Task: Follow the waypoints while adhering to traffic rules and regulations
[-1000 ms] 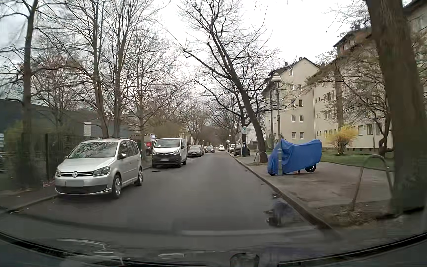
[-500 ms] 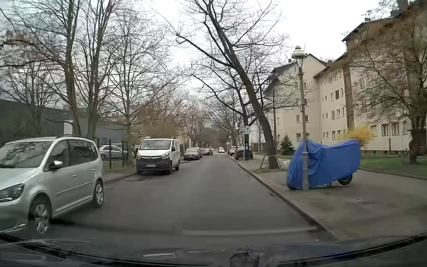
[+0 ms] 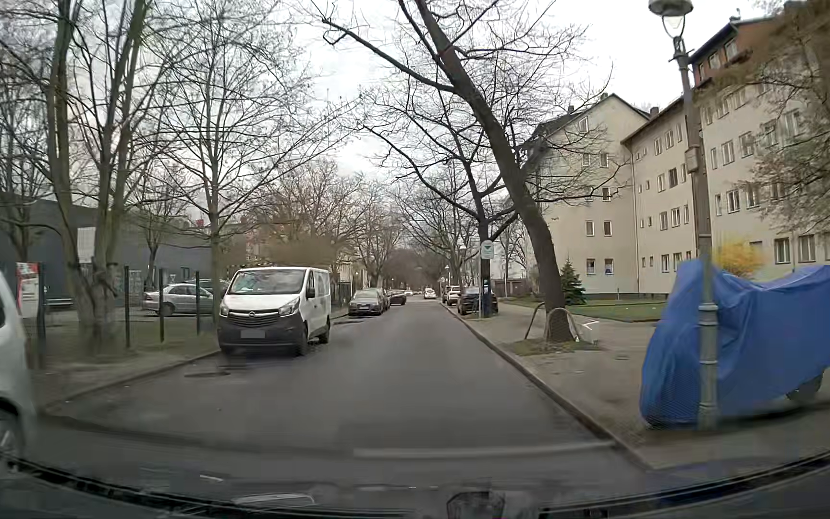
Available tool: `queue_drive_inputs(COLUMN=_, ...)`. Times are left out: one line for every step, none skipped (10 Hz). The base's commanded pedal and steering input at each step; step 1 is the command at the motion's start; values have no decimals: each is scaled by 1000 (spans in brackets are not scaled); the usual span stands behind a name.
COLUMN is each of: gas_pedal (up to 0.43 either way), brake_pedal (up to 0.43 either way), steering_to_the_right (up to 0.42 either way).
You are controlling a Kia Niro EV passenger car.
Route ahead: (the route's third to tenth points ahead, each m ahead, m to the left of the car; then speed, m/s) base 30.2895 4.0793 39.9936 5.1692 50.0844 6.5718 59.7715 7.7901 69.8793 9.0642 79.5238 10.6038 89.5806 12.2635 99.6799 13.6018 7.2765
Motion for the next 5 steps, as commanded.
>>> queue_drive_inputs(gas_pedal=0, brake_pedal=12, steering_to_the_right=-2)
queue_drive_inputs(gas_pedal=8, brake_pedal=12, steering_to_the_right=-6)
queue_drive_inputs(gas_pedal=8, brake_pedal=12, steering_to_the_right=-7)
queue_drive_inputs(gas_pedal=8, brake_pedal=12, steering_to_the_right=-7)
queue_drive_inputs(gas_pedal=8, brake_pedal=12, steering_to_the_right=-7)
